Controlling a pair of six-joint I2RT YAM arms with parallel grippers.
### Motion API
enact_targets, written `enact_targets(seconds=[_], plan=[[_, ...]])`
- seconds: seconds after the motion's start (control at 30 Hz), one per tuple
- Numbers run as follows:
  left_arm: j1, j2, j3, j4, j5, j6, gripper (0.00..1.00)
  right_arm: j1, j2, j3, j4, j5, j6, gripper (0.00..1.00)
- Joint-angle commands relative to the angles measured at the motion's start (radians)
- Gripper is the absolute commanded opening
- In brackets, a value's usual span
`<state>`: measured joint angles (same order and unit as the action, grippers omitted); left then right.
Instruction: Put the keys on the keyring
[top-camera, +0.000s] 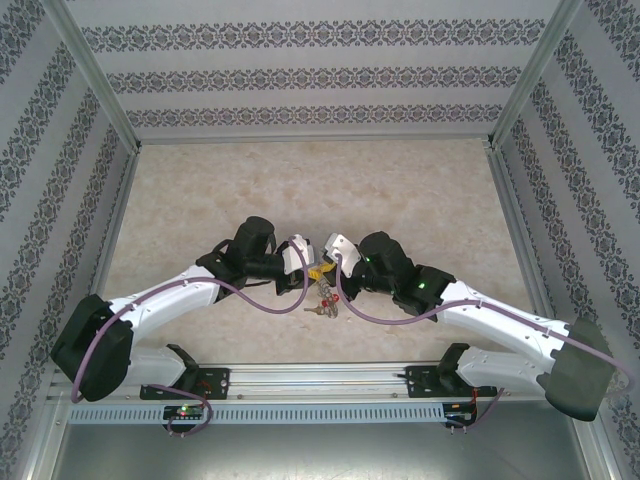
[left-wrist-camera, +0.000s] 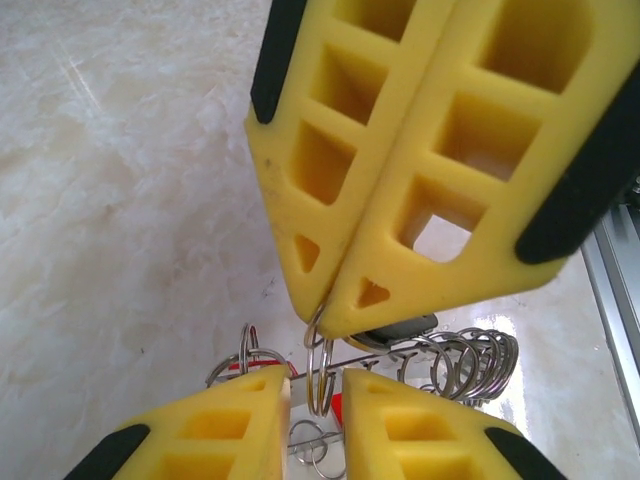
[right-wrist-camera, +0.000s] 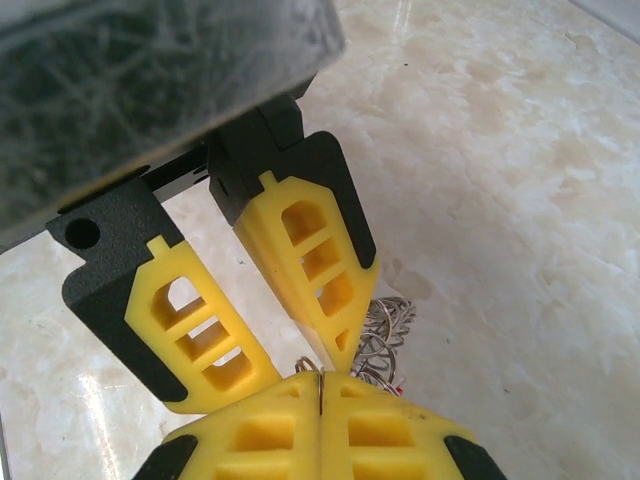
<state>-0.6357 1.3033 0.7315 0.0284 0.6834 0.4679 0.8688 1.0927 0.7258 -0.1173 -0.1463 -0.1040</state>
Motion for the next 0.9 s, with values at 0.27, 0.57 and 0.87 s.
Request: enact_targets(seconds=[0.27, 0.57, 0.87], plan=[[-0.01, 0.023, 0.062, -0.016, 0.03, 0.01, 0.23, 0.012, -0.011, 0.001, 0.049, -0.001, 0.013, 0.0], [-0.01, -0.006, 0.036, -0.007, 0.003, 0.014, 0.24, 0.012, -0.012, 0.002, 0.044, -0.002, 0.007, 0.0], [-0.008, -0.064, -0.004, -0.032, -0.048, 0.033, 0.28, 0.012, -0.024, 0.001, 0.035, 0.024, 0.003, 0.0]])
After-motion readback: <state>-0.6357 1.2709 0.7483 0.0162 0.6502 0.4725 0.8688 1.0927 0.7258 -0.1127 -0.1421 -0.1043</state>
